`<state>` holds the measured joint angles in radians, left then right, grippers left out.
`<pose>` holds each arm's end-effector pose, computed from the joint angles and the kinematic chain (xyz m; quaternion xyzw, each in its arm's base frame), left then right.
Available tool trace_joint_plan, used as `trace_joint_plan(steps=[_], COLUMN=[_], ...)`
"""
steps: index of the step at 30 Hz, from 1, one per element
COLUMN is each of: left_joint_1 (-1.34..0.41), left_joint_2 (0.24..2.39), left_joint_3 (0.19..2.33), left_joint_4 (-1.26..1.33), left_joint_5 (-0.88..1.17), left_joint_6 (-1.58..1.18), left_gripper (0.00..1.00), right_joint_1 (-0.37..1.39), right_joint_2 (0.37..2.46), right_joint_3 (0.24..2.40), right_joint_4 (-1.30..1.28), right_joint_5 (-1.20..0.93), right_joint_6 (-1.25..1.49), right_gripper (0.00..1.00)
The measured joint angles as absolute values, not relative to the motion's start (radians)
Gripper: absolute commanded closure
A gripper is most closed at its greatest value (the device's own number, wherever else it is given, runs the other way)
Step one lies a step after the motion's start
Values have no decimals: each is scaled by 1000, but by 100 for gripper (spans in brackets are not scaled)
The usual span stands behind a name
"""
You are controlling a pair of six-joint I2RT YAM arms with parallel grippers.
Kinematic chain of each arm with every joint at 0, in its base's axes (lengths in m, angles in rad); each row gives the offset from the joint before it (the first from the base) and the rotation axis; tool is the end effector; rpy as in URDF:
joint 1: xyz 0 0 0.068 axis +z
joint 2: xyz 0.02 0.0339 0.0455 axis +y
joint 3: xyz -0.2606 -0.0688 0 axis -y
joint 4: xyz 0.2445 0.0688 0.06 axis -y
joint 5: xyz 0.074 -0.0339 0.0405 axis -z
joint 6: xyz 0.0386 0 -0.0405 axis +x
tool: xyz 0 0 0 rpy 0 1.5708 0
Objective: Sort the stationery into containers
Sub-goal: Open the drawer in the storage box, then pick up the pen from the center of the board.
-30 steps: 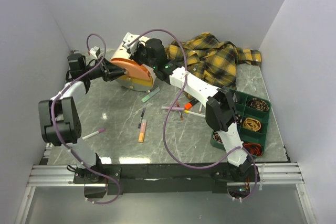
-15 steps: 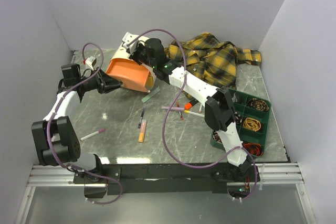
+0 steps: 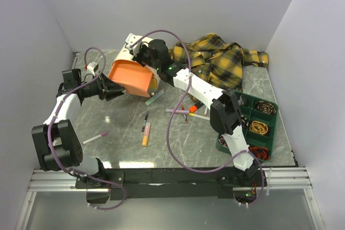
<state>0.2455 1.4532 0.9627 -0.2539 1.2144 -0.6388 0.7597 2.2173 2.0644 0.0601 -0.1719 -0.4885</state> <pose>0.2976 0.0373 0.2508 -0.1148 0.7778 -0.5769 0.2213 0.3865 0.3762 0.3332 -0.4773 0.5638 0.1536 0.6563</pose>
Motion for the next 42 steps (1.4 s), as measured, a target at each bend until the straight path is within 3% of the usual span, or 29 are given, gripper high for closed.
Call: trace_joint_plan(steps=[3, 10, 17, 20, 21, 24, 31, 37, 42], left_joint_1=[245, 260, 311, 369, 390, 422, 422, 422, 422], left_joint_2=[1450, 1433, 1573, 1641, 1649, 1651, 1554, 1328, 1245], left_joint_3=[963, 1016, 1358, 1444, 1448, 1445, 1226, 933, 850], left_joint_4=[-283, -465, -1054, -1168, -1197, -1258, -1267, -1092, -962], left_joint_5=[1208, 1204, 1144, 1025, 978, 862, 704, 597, 564], left_joint_6=[-618, -478, 172, 407, 477, 657, 971, 1090, 1125], left_gripper=[36, 33, 29, 27, 27, 27, 29, 31, 34], right_joint_1=[760, 760, 767, 772, 775, 789, 807, 737, 656], right_joint_2=[2217, 2217, 2214, 2194, 2179, 2132, 1920, 1633, 1501], right_joint_3=[2064, 2064, 2064, 2058, 2051, 2036, 1903, 1573, 1342], right_joint_4=[60, 60, 58, 28, 8, -48, -86, 6, 93], right_joint_5=[-171, -168, -160, -148, -146, -141, -147, -149, -138], right_joint_6=[-488, -488, -489, -480, -472, -439, -400, -416, -427], right_gripper=[100, 100, 100, 82, 71, 51, 44, 42, 41])
